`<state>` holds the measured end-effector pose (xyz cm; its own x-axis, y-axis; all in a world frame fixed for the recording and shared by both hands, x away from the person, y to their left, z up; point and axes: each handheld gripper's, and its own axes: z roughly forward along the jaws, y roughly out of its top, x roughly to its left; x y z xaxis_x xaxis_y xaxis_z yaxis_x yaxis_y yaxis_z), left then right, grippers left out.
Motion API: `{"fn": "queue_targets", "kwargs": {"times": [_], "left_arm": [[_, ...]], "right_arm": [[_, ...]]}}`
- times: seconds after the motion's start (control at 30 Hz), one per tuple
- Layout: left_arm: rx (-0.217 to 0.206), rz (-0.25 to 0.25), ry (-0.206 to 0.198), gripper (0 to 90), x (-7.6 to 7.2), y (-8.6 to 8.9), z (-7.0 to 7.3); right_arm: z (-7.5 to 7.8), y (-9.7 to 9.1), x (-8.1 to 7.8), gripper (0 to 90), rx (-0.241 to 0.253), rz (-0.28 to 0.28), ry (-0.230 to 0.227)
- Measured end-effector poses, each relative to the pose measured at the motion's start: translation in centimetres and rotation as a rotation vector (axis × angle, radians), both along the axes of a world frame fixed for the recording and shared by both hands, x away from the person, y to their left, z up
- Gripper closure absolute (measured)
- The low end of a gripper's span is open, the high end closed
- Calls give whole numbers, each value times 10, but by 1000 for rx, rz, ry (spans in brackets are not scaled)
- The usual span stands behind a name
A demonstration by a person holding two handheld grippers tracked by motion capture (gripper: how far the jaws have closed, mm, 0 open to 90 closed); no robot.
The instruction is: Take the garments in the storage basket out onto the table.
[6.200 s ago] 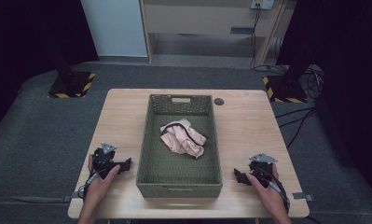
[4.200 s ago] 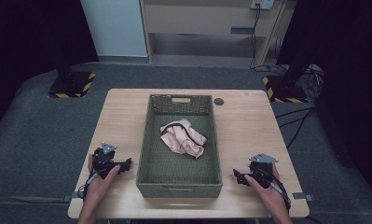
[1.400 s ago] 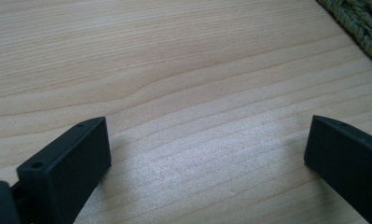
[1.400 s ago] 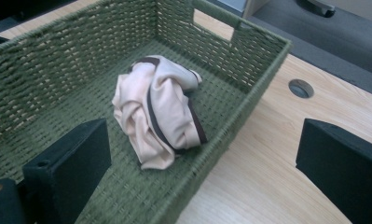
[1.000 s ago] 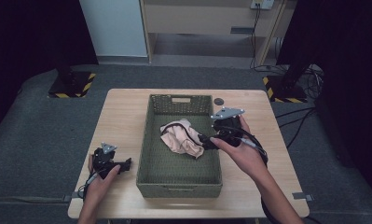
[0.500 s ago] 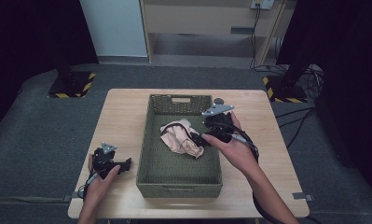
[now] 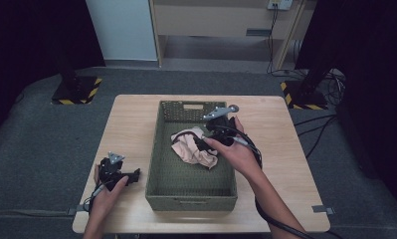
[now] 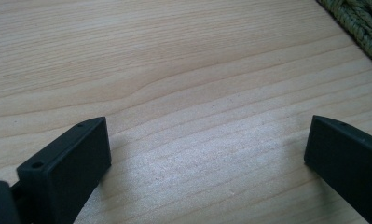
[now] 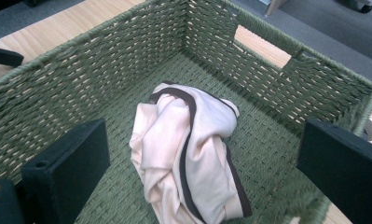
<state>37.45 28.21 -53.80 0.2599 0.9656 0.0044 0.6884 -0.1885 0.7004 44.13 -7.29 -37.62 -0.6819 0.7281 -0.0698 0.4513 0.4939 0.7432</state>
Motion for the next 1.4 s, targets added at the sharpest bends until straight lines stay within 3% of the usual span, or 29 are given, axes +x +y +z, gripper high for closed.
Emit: {"fn": "queue_targets", "kwargs": {"times": [0.7, 1.4], "left_arm": [[0, 0, 0, 0, 0, 0, 0], [0, 0, 0, 0, 0, 0, 0]], "right_arm": [[-29, 23, 12, 25, -17, 4, 44], [-67, 38, 30, 30, -23, -31, 126]]}}
